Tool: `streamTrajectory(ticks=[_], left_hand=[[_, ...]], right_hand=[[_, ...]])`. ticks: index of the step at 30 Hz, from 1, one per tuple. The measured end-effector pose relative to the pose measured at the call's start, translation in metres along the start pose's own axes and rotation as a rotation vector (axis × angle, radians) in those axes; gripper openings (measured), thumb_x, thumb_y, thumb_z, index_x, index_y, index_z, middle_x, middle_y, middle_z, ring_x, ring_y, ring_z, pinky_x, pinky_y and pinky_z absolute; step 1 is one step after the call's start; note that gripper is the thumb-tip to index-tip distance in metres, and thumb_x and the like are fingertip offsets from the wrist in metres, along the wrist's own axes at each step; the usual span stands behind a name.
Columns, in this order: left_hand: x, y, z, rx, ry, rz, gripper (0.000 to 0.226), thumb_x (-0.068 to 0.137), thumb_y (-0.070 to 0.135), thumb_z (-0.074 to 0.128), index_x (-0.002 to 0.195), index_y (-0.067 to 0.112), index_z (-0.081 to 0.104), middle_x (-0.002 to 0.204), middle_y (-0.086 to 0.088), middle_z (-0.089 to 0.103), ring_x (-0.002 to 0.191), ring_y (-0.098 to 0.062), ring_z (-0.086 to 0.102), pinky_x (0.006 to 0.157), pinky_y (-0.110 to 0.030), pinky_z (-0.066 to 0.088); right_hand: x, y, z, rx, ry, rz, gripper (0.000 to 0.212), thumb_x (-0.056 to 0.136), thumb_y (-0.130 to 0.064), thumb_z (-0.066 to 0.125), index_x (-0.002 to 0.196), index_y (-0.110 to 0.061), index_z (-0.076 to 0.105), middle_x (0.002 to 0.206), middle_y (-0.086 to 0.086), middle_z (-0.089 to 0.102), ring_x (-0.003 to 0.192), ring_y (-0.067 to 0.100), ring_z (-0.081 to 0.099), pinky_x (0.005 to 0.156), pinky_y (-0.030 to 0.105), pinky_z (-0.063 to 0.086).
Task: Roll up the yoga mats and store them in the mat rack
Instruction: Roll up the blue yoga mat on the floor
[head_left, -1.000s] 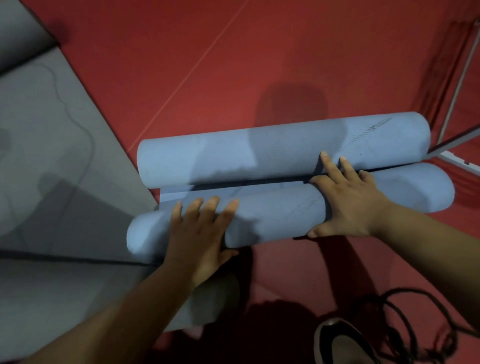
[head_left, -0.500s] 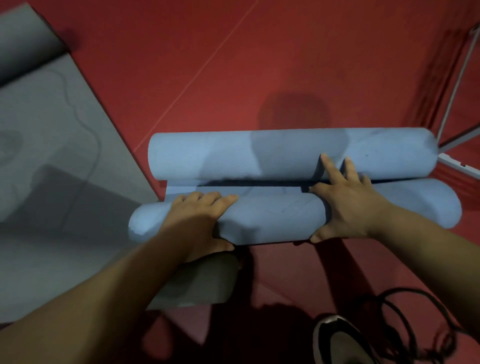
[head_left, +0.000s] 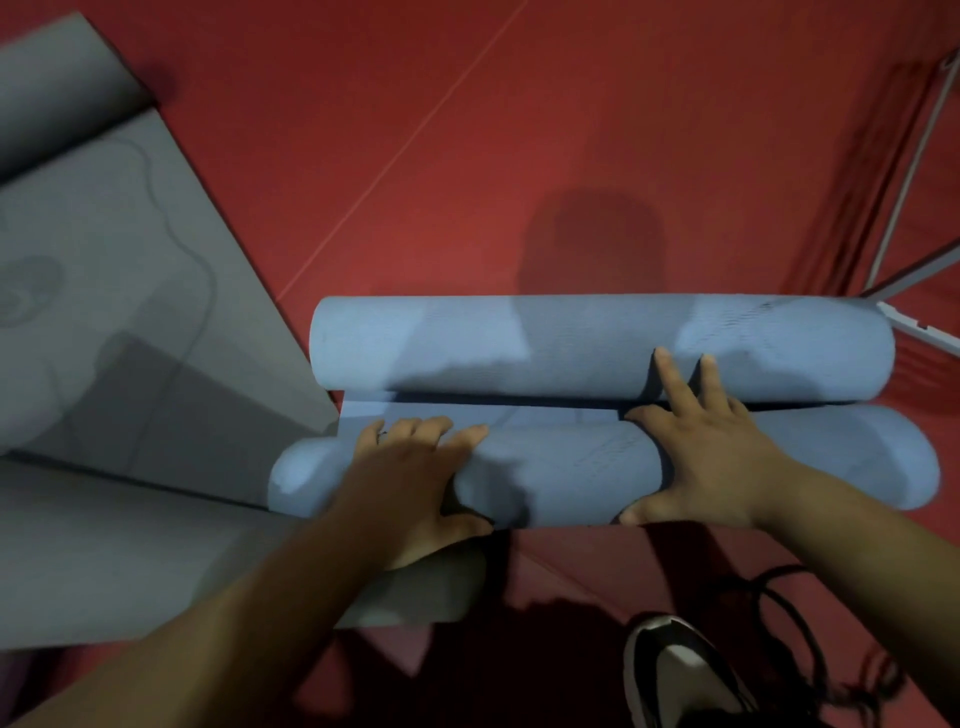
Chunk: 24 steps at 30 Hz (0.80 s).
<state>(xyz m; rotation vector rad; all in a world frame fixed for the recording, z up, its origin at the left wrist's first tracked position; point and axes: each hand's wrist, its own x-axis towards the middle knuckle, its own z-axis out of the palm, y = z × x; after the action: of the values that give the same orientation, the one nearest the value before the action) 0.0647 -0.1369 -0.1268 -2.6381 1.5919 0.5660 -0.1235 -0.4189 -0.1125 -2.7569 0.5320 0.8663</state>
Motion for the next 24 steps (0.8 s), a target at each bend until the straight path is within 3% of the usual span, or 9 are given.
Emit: streamTrajectory(ticks=[3, 10, 14, 17, 20, 22, 24], left_hand=[[0.0, 0.011, 0.006, 0.045, 0.069, -0.041, 0.102, 0.064, 0.092, 0.048, 0.152, 0.042, 0.03, 0.146, -0.006, 0.051, 0.134, -0.032, 0.048, 0.11, -0.064, 0.033], [0.001, 0.02, 0.02, 0.076, 0.242, -0.01, 0.091, 0.074, 0.086, 0.053, 0.146, 0.03, 0.046, 0.14, -0.002, 0.053, 0.124, -0.03, 0.051, 0.102, -0.055, 0.041], [0.012, 0.016, 0.009, 0.064, 0.206, -0.031, 0.089, 0.074, 0.09, 0.049, 0.143, 0.033, 0.05, 0.137, 0.007, 0.058, 0.12, -0.023, 0.055, 0.098, -0.05, 0.042], [0.016, 0.011, 0.005, 0.041, 0.196, -0.02, 0.089, 0.075, 0.087, 0.051, 0.146, 0.033, 0.048, 0.138, 0.008, 0.057, 0.123, -0.022, 0.054, 0.102, -0.055, 0.041], [0.019, 0.008, 0.007, 0.093, 0.2, -0.008, 0.091, 0.075, 0.086, 0.047, 0.147, 0.031, 0.049, 0.137, 0.003, 0.057, 0.125, -0.026, 0.052, 0.107, -0.061, 0.036], [0.02, 0.009, 0.008, 0.14, 0.233, -0.011, 0.092, 0.075, 0.086, 0.047, 0.146, 0.028, 0.052, 0.133, -0.007, 0.058, 0.122, -0.033, 0.053, 0.105, -0.058, 0.036], [0.017, 0.011, 0.01, 0.161, 0.278, -0.03, 0.092, 0.074, 0.086, 0.049, 0.145, 0.028, 0.053, 0.128, -0.013, 0.057, 0.115, -0.036, 0.053, 0.096, -0.051, 0.039]], right_hand=[[0.003, 0.001, -0.003, 0.018, -0.02, 0.008, 0.128, 0.045, -0.106, 0.047, 0.152, -0.039, 0.028, 0.16, 0.001, -0.039, 0.146, 0.048, -0.029, 0.118, 0.063, 0.022], [0.018, 0.004, -0.021, 0.17, -0.101, 0.006, 0.123, 0.049, -0.092, 0.068, 0.151, -0.046, 0.019, 0.157, -0.006, -0.044, 0.143, 0.041, -0.04, 0.118, 0.067, 0.015], [0.016, 0.006, -0.021, 0.165, -0.014, 0.03, 0.12, 0.053, -0.101, 0.051, 0.153, -0.048, 0.012, 0.16, -0.008, -0.04, 0.145, 0.037, -0.037, 0.118, 0.064, 0.015], [0.019, 0.0, -0.008, 0.123, 0.197, 0.096, 0.102, 0.066, -0.103, 0.021, 0.153, -0.048, 0.024, 0.168, -0.002, -0.02, 0.152, 0.038, -0.019, 0.117, 0.064, 0.017], [0.024, -0.006, 0.005, 0.07, 0.419, 0.119, 0.091, 0.079, -0.094, 0.016, 0.145, -0.04, 0.05, 0.157, 0.012, 0.028, 0.142, 0.043, 0.025, 0.106, 0.066, 0.034], [0.027, -0.005, 0.007, 0.064, 0.454, 0.121, 0.095, 0.081, -0.094, 0.012, 0.147, -0.036, 0.049, 0.137, 0.011, 0.046, 0.125, 0.037, 0.041, 0.101, 0.061, 0.04], [0.029, -0.002, 0.008, 0.068, 0.431, 0.126, 0.1, 0.078, -0.095, 0.006, 0.154, -0.038, 0.037, 0.134, 0.006, 0.047, 0.124, 0.031, 0.044, 0.103, 0.057, 0.04]])
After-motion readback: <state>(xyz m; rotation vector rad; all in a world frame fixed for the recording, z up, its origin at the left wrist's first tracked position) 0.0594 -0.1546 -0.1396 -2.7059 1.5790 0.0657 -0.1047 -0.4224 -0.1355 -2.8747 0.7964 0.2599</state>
